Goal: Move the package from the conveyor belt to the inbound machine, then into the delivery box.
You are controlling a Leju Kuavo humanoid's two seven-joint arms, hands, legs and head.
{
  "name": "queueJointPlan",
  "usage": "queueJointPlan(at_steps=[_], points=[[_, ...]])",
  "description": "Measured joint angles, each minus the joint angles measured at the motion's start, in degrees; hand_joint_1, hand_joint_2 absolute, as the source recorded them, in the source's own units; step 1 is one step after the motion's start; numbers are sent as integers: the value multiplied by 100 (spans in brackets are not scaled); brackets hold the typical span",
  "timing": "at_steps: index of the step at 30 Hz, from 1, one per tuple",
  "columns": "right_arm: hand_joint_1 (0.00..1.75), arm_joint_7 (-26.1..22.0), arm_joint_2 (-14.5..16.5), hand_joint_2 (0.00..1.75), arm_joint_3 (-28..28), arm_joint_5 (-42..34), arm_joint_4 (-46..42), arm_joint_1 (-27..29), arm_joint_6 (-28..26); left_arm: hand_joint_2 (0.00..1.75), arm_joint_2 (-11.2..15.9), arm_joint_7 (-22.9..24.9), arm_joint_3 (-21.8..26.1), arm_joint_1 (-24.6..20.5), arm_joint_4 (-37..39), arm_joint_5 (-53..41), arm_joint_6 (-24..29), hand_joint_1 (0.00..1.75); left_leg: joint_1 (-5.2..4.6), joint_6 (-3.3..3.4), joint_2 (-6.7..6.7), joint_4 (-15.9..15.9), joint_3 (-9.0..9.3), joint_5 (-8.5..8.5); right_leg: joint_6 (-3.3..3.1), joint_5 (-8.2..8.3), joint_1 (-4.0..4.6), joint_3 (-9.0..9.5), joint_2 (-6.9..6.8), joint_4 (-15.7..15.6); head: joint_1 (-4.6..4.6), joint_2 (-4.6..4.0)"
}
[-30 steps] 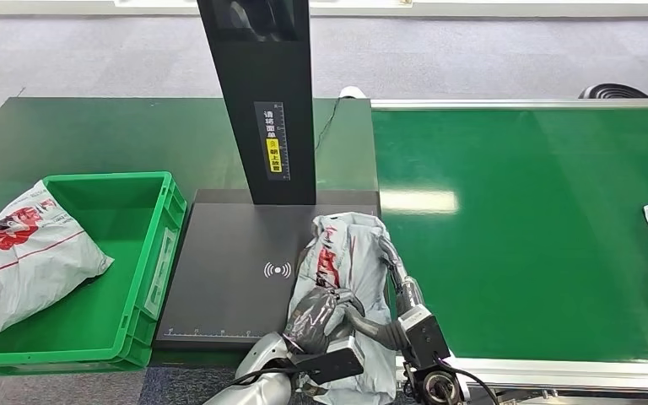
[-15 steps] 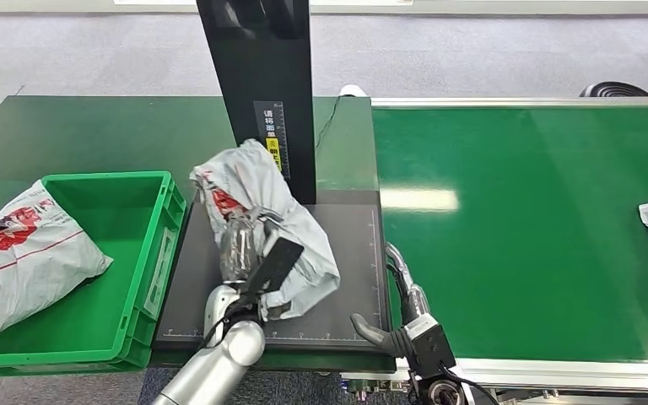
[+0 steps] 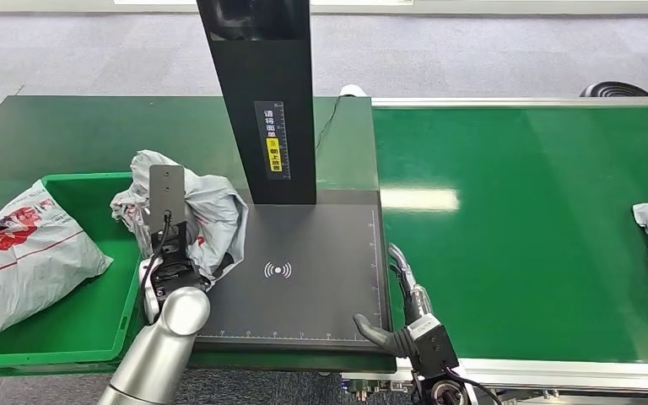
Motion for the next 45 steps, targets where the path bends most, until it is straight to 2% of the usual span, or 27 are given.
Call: queueJointPlan(at_steps=[2,4,11,15,20,26,32,40,45], points=[[0,0,-6,175,1,-13,0,1,-4,175,40,399,82,8,-183,87,17,175,0,0,0,0,0,0,0,0,0,1,0,0,1,0],[0,0,-17,175,0,-39,0,10,-24,175,96,575,240,50,-461,325,34,175,0,0,2,0,1,0,0,0,0,1,2,1,1,0],[0,19,-40,175,-30,-43,-55,131,-52,175,427,584,1145,517,-2125,1151,37,175,3,-2,0,-3,-4,0,-3,-3,3,-4,0,5,-1,1],[0,75,-37,175,-45,4,-87,144,-52,175,562,584,1564,681,-3012,1156,37,175,3,-3,-1,-4,-5,1,-4,-3,3,-3,-1,5,2,0],[0,92,-31,175,-60,19,-94,157,-52,175,629,584,1833,865,-3771,1107,37,175,0,-2,-10,-3,-4,2,-3,-3,0,0,-8,4,2,0],[0,93,-28,175,-73,25,-108,162,-52,175,678,584,1953,939,-4104,1249,37,175,1,-4,-22,-2,-3,3,-3,-3,1,0,-12,4,2,0],[0,97,-27,175,-150,66,-109,192,-52,175,901,584,1961,934,-4425,2289,36,175,2,-6,-24,-3,-3,4,-3,-3,3,0,-14,5,1,0],[0,142,52,175,-203,220,-197,236,-52,175,831,584,1893,906,-4682,1778,35,175,1,-6,-28,-2,-3,4,-3,-3,1,0,-18,4,2,1],[0,155,80,175,-209,232,-216,224,-23,175,795,584,1767,759,-4059,1497,35,175,1,-9,-34,-2,0,10,-3,-2,1,4,-29,4,1,0]])
